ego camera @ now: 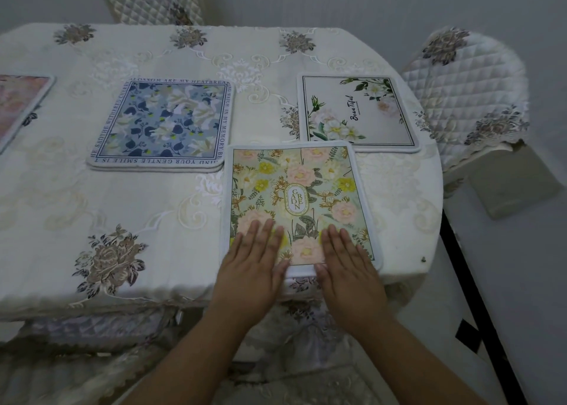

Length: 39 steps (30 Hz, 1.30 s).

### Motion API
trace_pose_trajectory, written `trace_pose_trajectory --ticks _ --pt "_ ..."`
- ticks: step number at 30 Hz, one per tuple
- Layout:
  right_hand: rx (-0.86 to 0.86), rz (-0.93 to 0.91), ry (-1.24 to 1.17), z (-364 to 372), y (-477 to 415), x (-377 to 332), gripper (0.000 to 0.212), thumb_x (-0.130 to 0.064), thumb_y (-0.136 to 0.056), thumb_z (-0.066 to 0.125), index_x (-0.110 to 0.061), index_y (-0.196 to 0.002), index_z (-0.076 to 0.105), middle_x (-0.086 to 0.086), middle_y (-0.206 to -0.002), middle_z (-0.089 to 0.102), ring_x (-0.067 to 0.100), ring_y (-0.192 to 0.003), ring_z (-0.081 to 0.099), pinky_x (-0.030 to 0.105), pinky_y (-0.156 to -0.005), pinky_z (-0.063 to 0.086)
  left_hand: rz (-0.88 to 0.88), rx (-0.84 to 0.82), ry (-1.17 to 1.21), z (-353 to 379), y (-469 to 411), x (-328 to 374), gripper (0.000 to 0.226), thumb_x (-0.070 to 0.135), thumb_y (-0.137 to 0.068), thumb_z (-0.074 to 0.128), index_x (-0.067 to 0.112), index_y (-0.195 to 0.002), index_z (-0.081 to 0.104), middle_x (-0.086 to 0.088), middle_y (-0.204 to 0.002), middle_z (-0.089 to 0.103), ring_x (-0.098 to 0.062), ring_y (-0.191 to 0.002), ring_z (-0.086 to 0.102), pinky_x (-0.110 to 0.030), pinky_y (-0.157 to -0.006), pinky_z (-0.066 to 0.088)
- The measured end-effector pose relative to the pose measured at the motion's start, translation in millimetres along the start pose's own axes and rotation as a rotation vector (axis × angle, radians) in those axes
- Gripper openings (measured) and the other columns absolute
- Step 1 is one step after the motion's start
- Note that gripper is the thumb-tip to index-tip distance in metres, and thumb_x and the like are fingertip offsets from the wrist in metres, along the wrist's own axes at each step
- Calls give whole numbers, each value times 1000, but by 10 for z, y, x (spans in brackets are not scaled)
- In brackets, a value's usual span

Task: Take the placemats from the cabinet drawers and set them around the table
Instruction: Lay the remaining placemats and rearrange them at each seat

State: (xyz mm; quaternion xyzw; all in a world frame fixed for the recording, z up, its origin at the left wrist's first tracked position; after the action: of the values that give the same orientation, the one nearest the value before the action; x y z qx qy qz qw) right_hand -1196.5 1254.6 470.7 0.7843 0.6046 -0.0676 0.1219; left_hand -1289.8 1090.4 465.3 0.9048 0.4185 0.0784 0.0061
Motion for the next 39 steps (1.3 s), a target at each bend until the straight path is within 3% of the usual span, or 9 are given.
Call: trace_pose_trajectory --ticks 5,8,10,12,15,18,33,39 --pt "13 52 -27 -126 149 306 61 -49 -104 7 -26 -160 -1 -11 -167 -6 2 -152 -11 26 -123 -5 -131 -37 54 -59 140 -440 70 58 -99 -4 21 -158 -16 4 -166 -19 -12 -150 -27 -34 -123 -11" --pt "142 53 -66 -343 52 309 60 -42 -105 20 -14 -153 40 3 -159 38 14 -147 33 36 -121 26 -163 -47 58 -115 107 -499 76 58 -95 -9 18 -159 -13 1 -166 -19 -15 -150 -28 -35 -122 -13" --pt "248 45 -141 -501 -144 252 54 -39 -106 27 -12 -142 57 6 -147 55 19 -136 49 40 -115 37 -160 -4 47 -200 -44 -479 75 56 -97 -4 16 -161 -6 -1 -168 -12 -18 -152 -22 -36 -123 -12" --pt "245 12 -169 -536 -433 146 48 -35 -108 32 -13 -145 53 5 -151 50 19 -142 42 38 -119 30 -139 53 71 -275 -296 -426 69 52 -103 4 16 -161 -2 -1 -169 -8 -18 -153 -19 -36 -123 -11" --pt "79 8 -141 -369 -862 35 56 -39 -109 26 -15 -159 23 2 -167 16 14 -154 5 33 -125 3 -134 60 112 -284 -678 -373 67 50 -105 10 17 -162 -3 0 -169 -9 -16 -153 -17 -36 -123 -11" --pt "-15 39 -29 -186 -1022 92 64 -46 -107 17 -18 -161 -1 0 -169 -7 13 -153 -14 34 -124 -7 -167 9 90 -172 -781 -444 70 56 -103 6 19 -161 -8 1 -169 -13 -14 -153 -20 -40 -124 -10" --pt "13 50 17 -126 -1020 146 71 -55 -101 6 -19 -160 -7 -3 -167 -13 9 -151 -19 33 -124 -5 -201 62 144 -165 -751 -912 73 60 -101 8 23 -161 -10 6 -168 -12 -9 -153 -18 -37 -125 -7" --pt "61 175 17 -198 -1060 483 79 -65 -97 2 -19 -160 -5 -2 -168 -8 9 -153 -12 32 -123 -3 -204 94 148 -154 -743 -920 74 63 -99 5 24 -161 -7 6 -168 -9 -9 -153 -15 -39 -126 -3"
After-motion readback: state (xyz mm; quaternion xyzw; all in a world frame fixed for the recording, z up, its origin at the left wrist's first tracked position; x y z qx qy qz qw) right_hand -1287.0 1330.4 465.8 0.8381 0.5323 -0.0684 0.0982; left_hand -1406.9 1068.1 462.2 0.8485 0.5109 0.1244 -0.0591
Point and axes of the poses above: each hand's wrist, its own y-axis away from the middle knuckle, its own z-axis out of the palm, x = y × z, the point moved 6 cm from there along -y, towards the middle knuckle
